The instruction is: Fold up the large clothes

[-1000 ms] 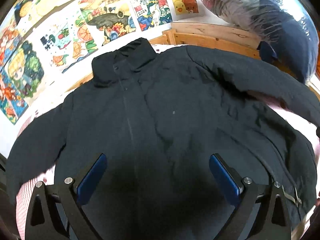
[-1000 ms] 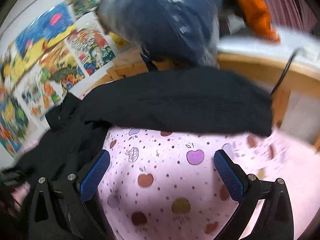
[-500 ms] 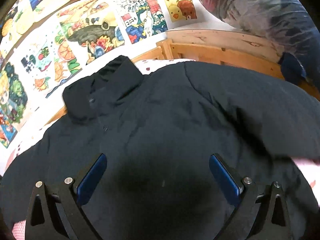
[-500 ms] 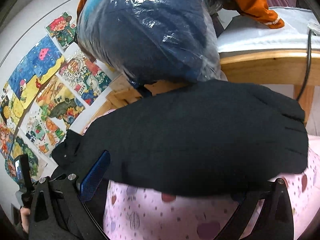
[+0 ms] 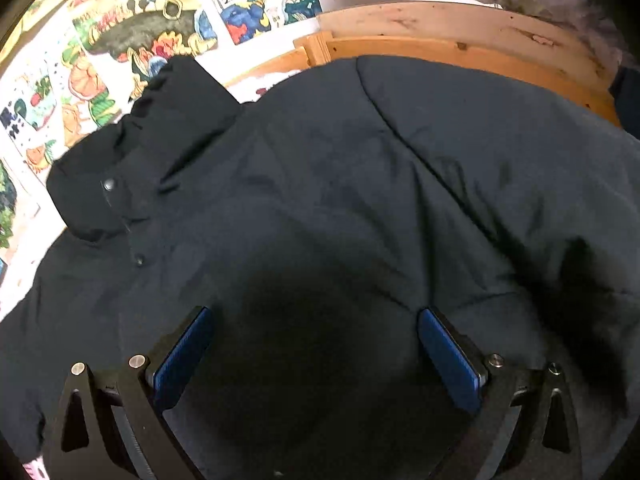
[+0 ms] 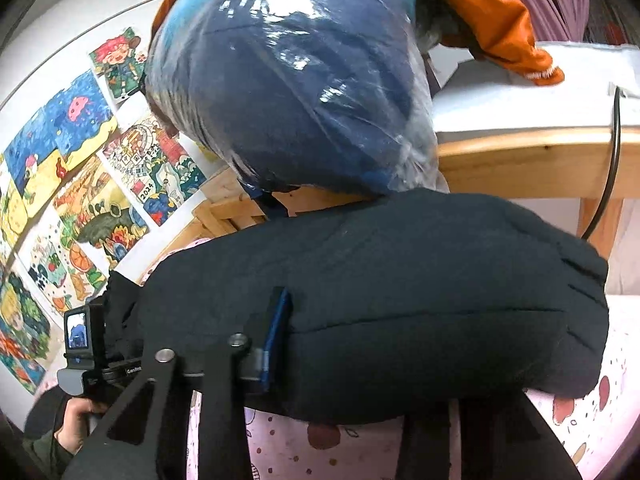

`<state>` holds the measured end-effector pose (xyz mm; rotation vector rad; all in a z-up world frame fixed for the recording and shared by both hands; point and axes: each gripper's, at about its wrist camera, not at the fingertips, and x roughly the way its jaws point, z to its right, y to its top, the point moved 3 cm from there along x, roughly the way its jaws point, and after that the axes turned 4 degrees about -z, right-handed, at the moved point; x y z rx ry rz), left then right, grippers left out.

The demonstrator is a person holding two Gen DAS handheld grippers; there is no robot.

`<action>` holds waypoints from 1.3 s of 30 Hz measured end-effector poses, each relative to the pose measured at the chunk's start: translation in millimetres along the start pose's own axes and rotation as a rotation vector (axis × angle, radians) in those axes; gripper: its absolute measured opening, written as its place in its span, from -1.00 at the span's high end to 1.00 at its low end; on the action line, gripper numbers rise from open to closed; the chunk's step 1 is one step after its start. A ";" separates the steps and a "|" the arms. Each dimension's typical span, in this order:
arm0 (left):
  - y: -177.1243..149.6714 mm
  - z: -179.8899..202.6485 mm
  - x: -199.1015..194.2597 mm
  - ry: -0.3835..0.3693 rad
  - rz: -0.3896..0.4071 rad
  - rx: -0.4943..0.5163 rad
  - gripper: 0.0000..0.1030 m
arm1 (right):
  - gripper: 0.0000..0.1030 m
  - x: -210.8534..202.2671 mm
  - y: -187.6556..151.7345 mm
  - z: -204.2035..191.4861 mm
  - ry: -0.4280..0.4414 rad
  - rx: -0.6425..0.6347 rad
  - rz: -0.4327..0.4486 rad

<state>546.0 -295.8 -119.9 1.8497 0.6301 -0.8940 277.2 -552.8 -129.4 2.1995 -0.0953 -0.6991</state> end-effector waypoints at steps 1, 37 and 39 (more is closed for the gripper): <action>-1.2 -0.2 2.7 -0.009 -0.006 -0.006 -1.00 | 0.50 -1.6 1.3 -2.7 -0.003 -0.013 0.006; -97.7 -166.7 -127.2 -0.093 0.004 -0.229 -1.00 | 0.81 -147.1 1.3 -308.1 0.173 -0.883 0.238; -117.8 -195.0 -135.2 -0.070 0.009 -0.252 -1.00 | 0.81 -151.2 -27.8 -342.3 0.199 -0.982 0.215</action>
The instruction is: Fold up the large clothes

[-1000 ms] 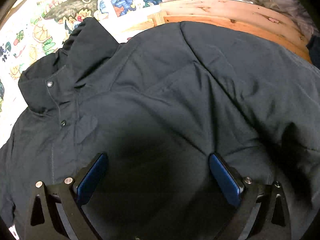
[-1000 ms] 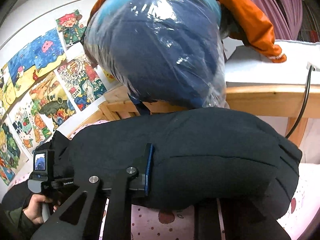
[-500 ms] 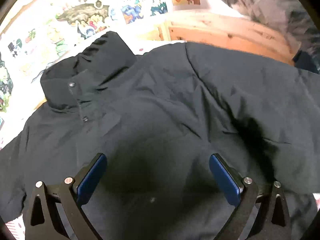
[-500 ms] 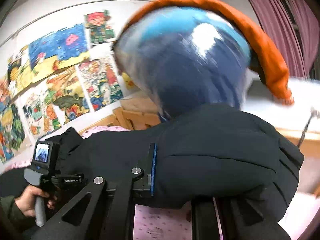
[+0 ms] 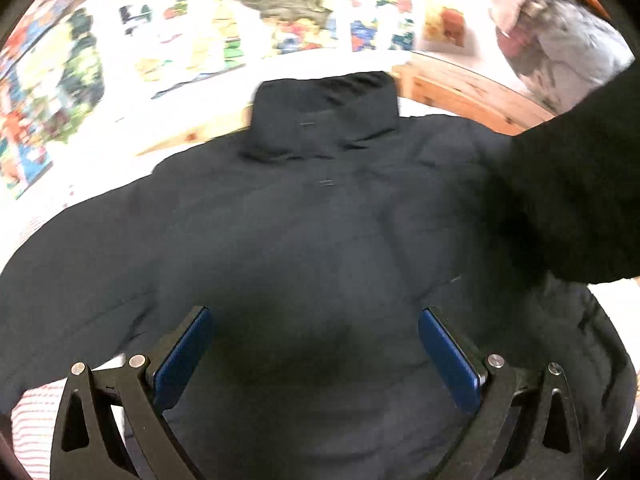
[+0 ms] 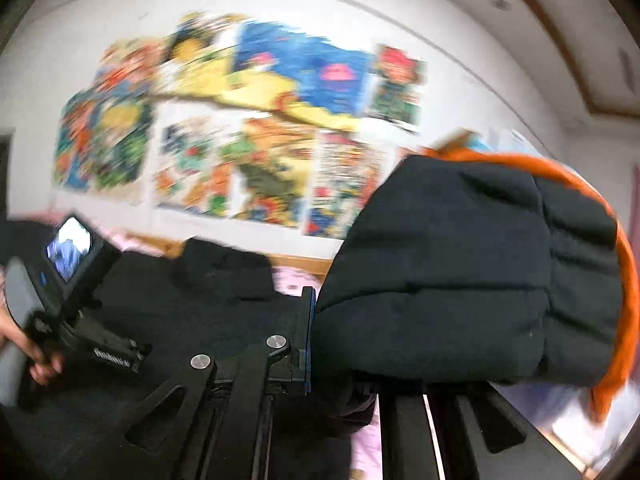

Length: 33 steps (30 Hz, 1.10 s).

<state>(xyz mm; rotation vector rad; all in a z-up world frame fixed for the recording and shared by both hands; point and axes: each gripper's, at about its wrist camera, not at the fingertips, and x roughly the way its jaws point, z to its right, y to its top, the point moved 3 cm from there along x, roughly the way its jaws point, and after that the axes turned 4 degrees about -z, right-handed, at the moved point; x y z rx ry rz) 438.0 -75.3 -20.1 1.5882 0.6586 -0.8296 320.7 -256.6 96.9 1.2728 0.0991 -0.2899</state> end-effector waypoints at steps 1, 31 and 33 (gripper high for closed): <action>-5.5 -13.7 -3.9 0.008 0.004 -0.014 -1.00 | 0.81 2.1 3.6 -19.0 0.024 -0.035 -0.009; -88.1 -151.3 42.9 -0.392 -0.085 -0.280 -0.83 | -0.21 -53.8 -126.7 -178.3 0.467 -0.258 -0.466; -87.1 -146.2 56.0 -0.367 -0.141 -0.266 -0.41 | -0.23 -58.1 -131.8 -157.8 0.471 -0.219 -0.460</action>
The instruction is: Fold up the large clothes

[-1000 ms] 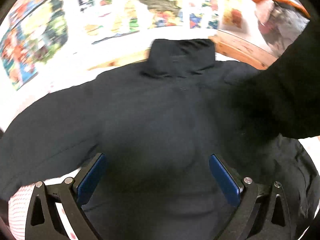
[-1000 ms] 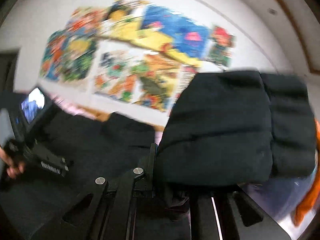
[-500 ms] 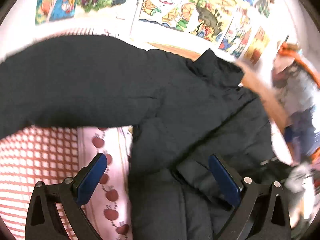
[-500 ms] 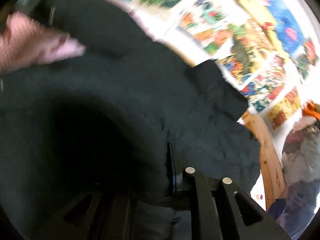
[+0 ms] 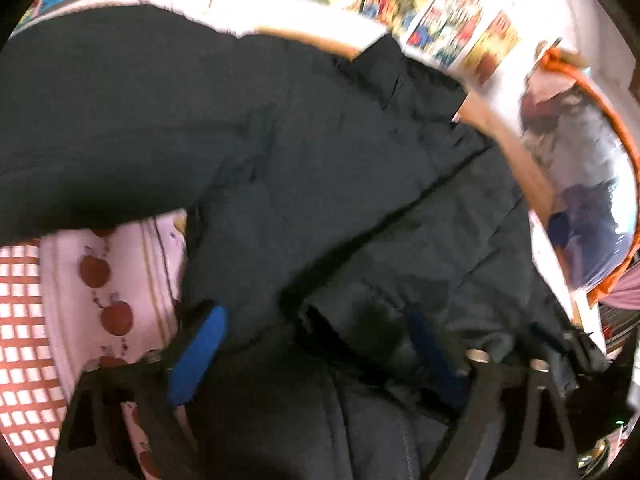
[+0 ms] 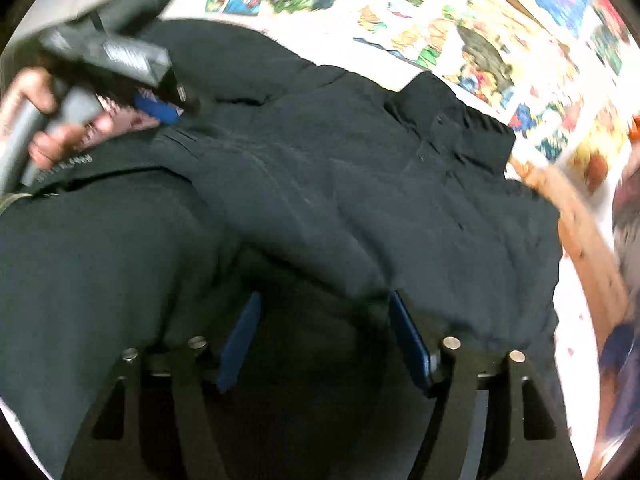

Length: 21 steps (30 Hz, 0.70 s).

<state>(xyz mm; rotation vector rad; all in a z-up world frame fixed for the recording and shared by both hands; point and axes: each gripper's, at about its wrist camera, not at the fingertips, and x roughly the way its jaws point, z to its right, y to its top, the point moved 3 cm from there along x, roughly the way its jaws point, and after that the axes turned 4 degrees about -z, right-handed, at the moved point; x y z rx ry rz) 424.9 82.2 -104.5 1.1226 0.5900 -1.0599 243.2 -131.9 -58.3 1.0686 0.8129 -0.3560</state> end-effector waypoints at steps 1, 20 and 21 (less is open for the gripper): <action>-0.1 -1.1 2.0 0.016 -0.011 0.004 -0.29 | -0.25 -8.0 -9.5 5.3 -0.004 0.017 0.012; 38.6 48.1 -22.0 0.488 0.308 0.241 0.87 | -0.25 81.8 67.9 147.4 -0.090 0.256 -0.028; 41.4 44.2 -12.5 0.497 0.283 0.239 0.87 | -0.25 95.9 73.7 144.0 -0.086 0.248 -0.049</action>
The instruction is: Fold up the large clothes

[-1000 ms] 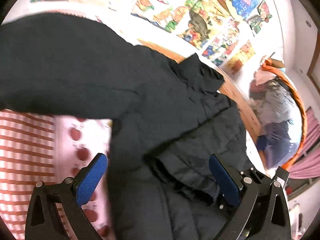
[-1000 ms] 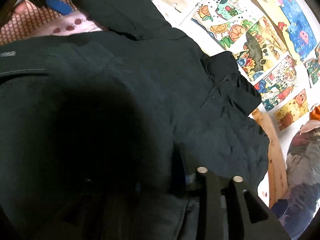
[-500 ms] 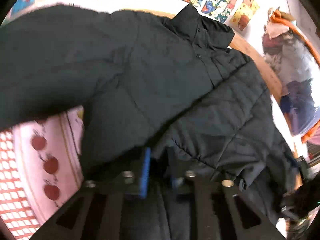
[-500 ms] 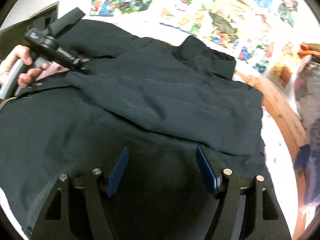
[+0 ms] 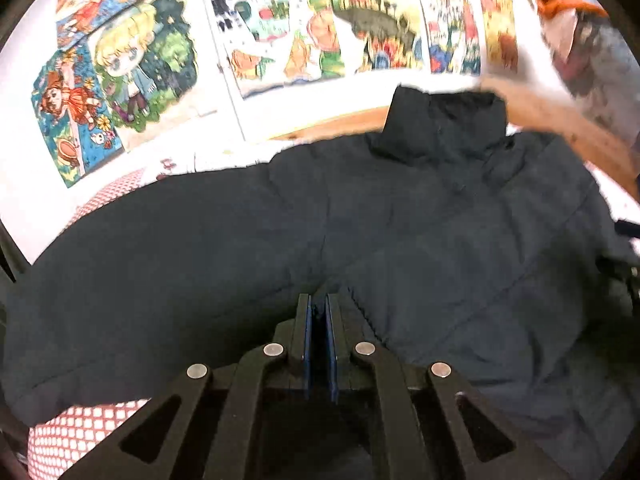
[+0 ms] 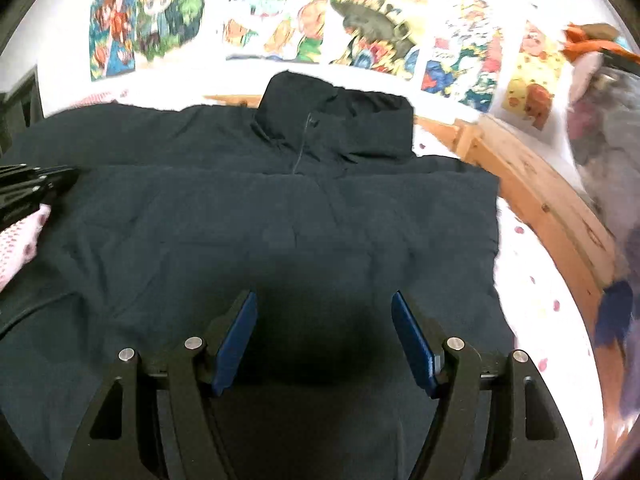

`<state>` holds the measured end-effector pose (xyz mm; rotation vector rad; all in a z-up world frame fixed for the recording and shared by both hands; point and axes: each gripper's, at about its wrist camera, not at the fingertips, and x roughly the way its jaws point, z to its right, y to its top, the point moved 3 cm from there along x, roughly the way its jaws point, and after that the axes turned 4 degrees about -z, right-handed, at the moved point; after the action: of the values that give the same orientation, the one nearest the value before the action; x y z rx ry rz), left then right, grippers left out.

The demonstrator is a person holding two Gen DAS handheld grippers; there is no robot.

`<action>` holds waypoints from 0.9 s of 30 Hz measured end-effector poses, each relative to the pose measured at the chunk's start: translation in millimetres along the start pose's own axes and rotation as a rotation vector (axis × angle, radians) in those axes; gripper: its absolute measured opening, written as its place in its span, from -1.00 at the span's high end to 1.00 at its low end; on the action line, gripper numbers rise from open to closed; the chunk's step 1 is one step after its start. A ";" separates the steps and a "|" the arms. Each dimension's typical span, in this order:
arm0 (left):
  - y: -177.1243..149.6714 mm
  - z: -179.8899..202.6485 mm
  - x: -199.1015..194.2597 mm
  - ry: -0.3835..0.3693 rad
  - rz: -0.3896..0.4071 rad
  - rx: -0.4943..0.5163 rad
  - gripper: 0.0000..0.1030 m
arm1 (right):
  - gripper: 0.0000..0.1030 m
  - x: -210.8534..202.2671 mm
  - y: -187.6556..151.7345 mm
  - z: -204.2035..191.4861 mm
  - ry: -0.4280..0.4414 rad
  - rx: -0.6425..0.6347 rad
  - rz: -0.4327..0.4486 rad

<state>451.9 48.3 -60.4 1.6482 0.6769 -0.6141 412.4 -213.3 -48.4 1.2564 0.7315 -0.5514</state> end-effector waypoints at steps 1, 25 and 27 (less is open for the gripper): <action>-0.2 1.1 10.6 -0.001 -0.029 -0.001 0.87 | -0.25 12.4 3.8 -5.4 0.001 -0.006 -0.020; -37.5 -60.7 8.6 -0.174 -0.098 -0.300 0.11 | -0.57 49.3 -0.6 -36.0 -0.015 -0.004 -0.003; -45.0 -76.3 -11.0 -0.171 -0.047 -0.338 -0.51 | -0.57 38.0 6.3 -49.3 0.003 -0.031 0.003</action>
<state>414.3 128.6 -70.2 1.2552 0.6558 -0.6287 432.7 -163.2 -79.9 1.2299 0.7384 -0.5343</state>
